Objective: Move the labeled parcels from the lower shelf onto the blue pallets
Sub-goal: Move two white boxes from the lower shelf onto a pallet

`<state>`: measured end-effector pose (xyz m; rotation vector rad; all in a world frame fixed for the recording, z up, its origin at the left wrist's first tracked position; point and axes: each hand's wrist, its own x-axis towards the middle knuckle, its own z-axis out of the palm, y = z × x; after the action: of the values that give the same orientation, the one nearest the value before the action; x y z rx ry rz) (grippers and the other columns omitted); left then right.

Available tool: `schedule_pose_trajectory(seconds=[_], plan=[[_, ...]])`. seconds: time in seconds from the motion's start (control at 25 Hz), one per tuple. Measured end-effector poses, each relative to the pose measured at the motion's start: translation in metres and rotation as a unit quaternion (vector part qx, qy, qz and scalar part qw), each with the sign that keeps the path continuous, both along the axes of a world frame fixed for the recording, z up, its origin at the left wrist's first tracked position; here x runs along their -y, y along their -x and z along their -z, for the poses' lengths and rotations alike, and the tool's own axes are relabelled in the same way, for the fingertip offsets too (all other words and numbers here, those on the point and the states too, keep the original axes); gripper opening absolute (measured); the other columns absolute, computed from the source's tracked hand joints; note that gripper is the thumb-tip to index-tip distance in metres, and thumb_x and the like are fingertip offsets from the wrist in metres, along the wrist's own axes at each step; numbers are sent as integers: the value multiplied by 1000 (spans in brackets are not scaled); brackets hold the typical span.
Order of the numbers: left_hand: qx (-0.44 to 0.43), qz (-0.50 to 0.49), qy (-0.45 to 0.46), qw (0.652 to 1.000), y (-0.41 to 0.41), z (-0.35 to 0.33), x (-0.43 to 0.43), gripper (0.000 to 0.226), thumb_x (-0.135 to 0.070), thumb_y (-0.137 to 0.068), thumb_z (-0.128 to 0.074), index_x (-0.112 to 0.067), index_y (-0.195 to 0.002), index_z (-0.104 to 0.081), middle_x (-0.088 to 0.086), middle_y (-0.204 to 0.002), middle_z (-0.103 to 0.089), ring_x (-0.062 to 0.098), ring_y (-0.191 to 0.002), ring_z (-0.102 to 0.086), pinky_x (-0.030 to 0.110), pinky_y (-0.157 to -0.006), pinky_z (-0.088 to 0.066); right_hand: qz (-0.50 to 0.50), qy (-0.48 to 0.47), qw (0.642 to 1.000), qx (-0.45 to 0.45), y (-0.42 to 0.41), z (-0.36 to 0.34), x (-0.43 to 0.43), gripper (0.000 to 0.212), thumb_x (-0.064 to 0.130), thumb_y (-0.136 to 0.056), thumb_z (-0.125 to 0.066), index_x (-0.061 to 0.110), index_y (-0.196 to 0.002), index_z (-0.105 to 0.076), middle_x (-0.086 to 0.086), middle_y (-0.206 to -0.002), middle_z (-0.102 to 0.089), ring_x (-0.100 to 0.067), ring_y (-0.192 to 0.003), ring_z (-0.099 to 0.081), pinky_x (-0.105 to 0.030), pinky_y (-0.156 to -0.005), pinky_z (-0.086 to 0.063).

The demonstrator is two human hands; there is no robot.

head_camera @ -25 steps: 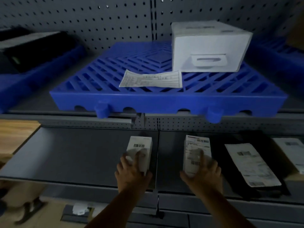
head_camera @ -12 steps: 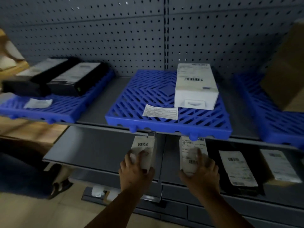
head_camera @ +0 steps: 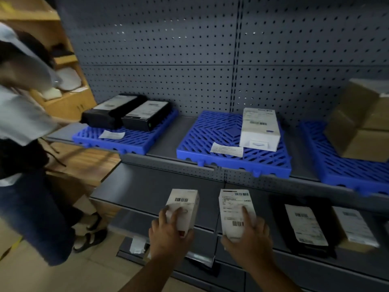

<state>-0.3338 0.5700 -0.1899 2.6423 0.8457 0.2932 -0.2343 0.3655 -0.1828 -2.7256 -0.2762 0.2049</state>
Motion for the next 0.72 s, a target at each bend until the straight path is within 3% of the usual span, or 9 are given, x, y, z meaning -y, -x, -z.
schedule_pose_trajectory(seconds=[0.32, 0.48, 0.72], plan=[[40, -84, -19, 995, 86, -25, -46, 72, -58, -71, -67, -34, -137, -56, 8, -150, -45, 40, -123, -51, 48, -97, -49, -138, -69, 988, 28, 66, -32, -66, 120, 80, -52, -50, 39, -156, -5, 3, -134, -24, -20, -121, -29, -37, -101, -41], [48, -136, -25, 989, 120, -45, -70, 72, -61, -74, -66, -38, -141, -51, 3, -153, -41, 36, -128, -49, 46, -103, -45, -189, -76, 978, 49, 98, -55, -105, 118, 82, -52, -50, 43, -153, -4, 6, -131, -25, -17, -116, -32, -36, -89, -45], [103, -181, -25, 978, 157, -88, -101, 70, -64, -83, -61, -40, -146, -46, 0, -158, -35, 30, -131, -45, 43, -106, -43, -219, -72, 969, 93, 111, -109, -148, 117, 83, -54, -46, 38, -154, -5, 2, -134, -25, -20, -115, -30, -37, -90, -44]])
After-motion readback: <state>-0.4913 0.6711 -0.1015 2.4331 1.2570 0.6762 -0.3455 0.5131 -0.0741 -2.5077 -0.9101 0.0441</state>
